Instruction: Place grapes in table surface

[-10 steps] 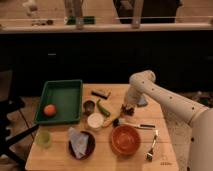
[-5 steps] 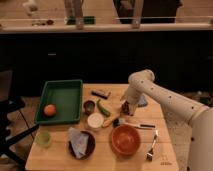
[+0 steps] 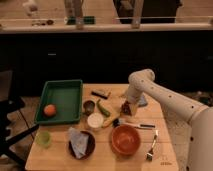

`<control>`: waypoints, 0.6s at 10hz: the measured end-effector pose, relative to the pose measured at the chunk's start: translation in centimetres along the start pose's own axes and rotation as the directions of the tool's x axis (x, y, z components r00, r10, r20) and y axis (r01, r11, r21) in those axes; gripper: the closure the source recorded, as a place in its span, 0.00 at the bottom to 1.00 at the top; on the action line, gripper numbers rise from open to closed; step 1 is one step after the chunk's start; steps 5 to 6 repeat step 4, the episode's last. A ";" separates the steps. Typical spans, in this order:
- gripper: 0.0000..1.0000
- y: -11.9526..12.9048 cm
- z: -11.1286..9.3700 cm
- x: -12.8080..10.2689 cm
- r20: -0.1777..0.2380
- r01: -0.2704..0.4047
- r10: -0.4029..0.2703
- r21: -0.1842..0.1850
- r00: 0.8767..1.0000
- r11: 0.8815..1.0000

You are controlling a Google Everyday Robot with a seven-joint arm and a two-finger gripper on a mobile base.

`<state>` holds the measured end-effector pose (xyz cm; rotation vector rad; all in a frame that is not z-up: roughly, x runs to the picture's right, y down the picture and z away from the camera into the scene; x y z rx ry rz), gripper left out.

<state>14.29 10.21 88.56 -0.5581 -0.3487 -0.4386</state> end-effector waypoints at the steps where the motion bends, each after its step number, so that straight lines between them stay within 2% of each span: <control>1: 0.20 0.1 -0.1 0.1 0.006 -0.003 0.003 0.004 1.000 1.000; 6: 0.20 0.3 -0.3 0.6 0.010 -0.015 0.015 0.013 1.000 1.000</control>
